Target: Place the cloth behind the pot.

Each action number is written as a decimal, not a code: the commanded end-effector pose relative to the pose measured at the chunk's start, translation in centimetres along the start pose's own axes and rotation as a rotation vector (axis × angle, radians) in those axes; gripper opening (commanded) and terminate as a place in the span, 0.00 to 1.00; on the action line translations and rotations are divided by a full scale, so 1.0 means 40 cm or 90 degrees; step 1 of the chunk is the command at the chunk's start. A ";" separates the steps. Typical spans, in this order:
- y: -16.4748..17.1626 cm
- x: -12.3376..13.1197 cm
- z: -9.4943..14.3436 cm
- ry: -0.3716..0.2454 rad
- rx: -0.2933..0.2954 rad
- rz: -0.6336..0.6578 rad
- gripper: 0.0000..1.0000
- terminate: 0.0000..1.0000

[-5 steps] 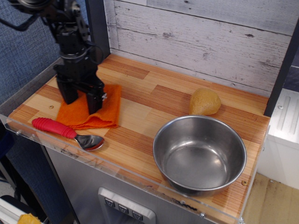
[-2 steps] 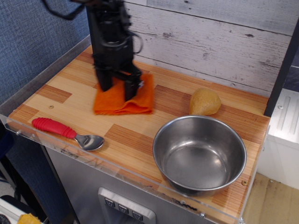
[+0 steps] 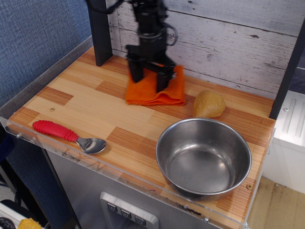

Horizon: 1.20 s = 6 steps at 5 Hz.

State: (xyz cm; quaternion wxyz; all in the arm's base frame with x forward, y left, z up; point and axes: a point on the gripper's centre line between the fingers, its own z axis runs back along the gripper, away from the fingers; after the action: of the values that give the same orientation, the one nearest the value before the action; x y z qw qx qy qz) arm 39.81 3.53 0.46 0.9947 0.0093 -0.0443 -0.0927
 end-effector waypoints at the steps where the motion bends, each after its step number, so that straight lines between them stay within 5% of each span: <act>1: -0.168 0.015 -0.069 0.036 -0.018 -0.097 1.00 0.00; 3: -0.198 -0.028 -0.045 0.044 -0.024 -0.130 1.00 0.00; 6: -0.173 -0.001 0.052 0.008 -0.027 -0.104 1.00 0.00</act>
State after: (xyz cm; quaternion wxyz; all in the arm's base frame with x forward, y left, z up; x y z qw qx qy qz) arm 38.40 -2.52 0.84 0.9859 -0.0088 -0.0180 -0.1661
